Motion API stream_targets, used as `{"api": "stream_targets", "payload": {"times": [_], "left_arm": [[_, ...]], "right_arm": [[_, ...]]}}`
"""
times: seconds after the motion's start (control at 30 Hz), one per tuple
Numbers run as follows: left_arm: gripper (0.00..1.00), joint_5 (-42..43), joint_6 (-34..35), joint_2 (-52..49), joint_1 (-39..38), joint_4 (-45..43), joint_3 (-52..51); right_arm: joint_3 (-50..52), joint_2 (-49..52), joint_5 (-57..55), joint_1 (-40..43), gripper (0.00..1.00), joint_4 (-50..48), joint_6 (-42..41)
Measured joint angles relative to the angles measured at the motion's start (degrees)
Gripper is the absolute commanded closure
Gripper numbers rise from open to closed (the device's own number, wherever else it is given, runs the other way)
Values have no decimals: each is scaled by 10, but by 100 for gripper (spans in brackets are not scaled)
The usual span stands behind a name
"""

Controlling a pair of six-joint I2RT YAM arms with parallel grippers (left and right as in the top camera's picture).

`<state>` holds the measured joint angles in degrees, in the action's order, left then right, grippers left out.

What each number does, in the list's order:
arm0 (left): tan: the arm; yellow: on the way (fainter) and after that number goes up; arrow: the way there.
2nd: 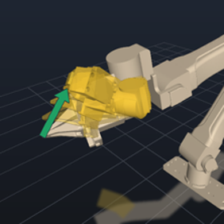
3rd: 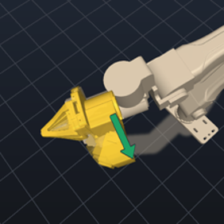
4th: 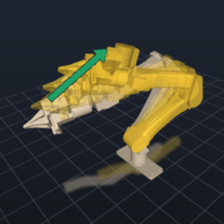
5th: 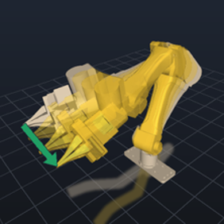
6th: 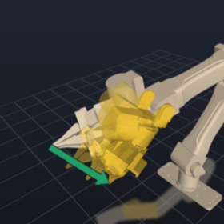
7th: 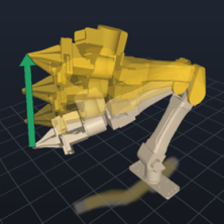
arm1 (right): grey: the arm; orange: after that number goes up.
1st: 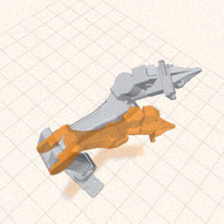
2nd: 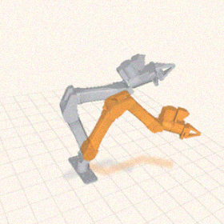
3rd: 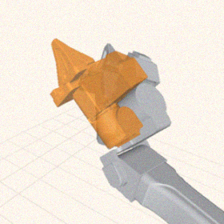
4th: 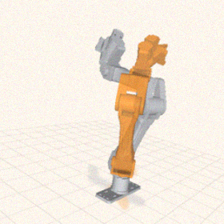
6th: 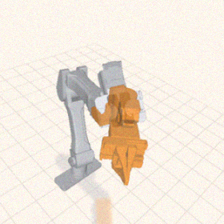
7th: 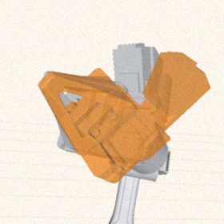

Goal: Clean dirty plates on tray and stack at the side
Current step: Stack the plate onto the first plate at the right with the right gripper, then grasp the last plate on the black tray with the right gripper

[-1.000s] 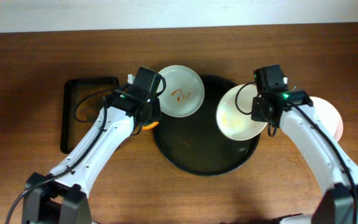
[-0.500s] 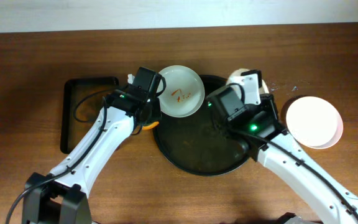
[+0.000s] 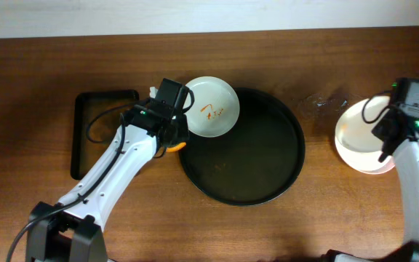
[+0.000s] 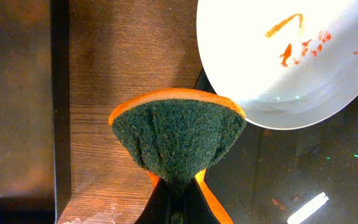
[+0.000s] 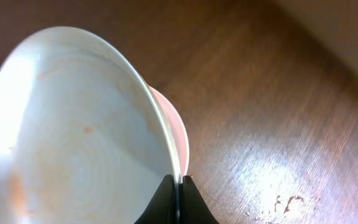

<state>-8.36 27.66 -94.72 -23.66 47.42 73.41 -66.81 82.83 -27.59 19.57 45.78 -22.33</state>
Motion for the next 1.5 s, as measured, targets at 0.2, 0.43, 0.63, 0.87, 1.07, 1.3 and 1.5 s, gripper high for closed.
{"api": "stream_targets", "payload": {"times": [0.2, 0.43, 0.63, 0.87, 1.07, 1.3, 1.5], "left_arm": [[99, 0, 0, 0, 0, 0, 0], [99, -15, 0, 0, 28, 36, 0], [99, -17, 0, 0, 50, 41, 0], [99, -17, 0, 0, 50, 41, 0], [100, -17, 0, 0, 50, 40, 0], [99, 117, 0, 0, 50, -12, -2], [99, 247, -18, -31, 49, -60, -20]], "right_arm": [[0, 62, 198, 61, 34, -42, 12], [0, 66, 412, -144, 31, -106, 106], [-6, 200, 418, -349, 36, -256, 102], [-7, 305, 364, -424, 96, -316, -16], [-18, 264, 315, -394, 96, -116, -17], [-16, 246, 282, -406, 96, 44, 21], [-17, 246, 274, -406, 81, 45, 36]]}}
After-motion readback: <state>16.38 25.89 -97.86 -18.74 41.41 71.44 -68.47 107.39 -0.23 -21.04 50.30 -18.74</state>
